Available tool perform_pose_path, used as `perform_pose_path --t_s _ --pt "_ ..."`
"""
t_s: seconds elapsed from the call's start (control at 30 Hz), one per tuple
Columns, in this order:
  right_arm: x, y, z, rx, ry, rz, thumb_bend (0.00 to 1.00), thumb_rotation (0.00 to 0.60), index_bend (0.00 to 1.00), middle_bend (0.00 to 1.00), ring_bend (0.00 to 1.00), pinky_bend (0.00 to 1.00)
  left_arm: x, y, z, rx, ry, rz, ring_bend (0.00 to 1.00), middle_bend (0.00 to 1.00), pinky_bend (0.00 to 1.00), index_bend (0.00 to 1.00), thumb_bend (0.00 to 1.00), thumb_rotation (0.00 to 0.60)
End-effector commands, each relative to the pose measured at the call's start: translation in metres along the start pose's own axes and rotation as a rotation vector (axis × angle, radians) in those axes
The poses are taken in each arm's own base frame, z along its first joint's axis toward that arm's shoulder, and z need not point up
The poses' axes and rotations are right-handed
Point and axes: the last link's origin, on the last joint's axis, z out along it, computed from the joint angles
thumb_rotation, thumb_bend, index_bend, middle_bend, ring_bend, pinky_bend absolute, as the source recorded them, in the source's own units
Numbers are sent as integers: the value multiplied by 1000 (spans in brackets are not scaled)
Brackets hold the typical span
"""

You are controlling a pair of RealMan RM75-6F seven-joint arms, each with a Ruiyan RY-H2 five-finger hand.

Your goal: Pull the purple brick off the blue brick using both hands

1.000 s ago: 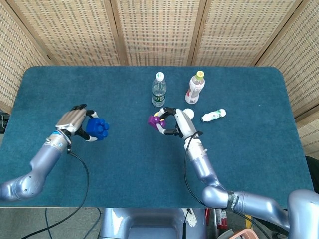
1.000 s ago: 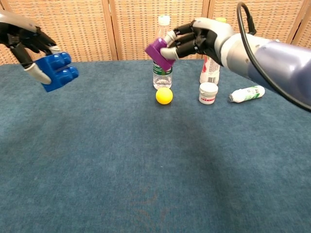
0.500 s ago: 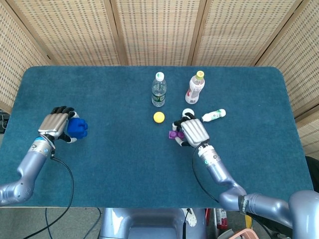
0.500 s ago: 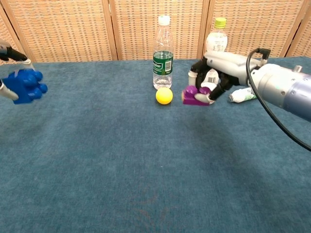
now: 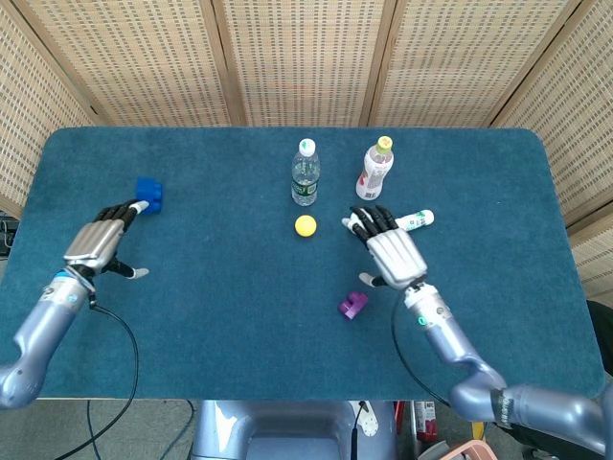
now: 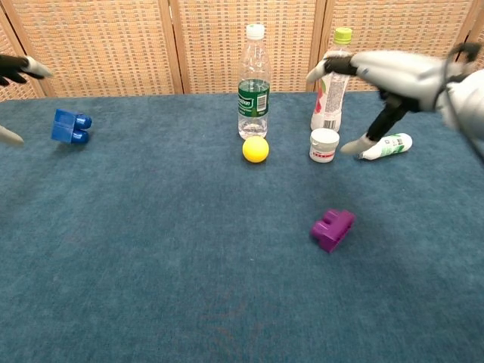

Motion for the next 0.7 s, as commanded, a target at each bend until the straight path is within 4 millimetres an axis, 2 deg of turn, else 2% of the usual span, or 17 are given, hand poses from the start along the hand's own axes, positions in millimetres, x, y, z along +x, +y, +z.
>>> perform_pose_path --t_s 0.03,0.07,0.17,0.3,0.47,0.7 --pt "23 36 -41 -9 101 -36 0 600 100 2 0 0 16 -28 -49 -37 209 -102 0 0 0 0 0 600" --pt "25 42 -47 -10 111 -45 0 600 88 0 0 0 14 -33 -55 -36 232 -109 0 0 0 0 0 600" --pt "33 74 -82 -24 158 -109 0 600 65 0 0 0 0 -60 -85 -8 314 -124 0 0 0 0 0 600" --pt "37 97 -120 -58 203 -148 0 600 50 0 0 0 -16 -82 -110 36 377 -136 0 0 0 0 0 600" --pt "40 110 -164 -139 224 -125 0 600 25 0 0 0 -33 -100 -138 104 428 -114 0 0 0 0 0 600" --pt "40 108 -199 -259 192 -115 0 600 12 0 0 0 -39 -103 -157 133 431 -66 0 0 0 0 0 600"
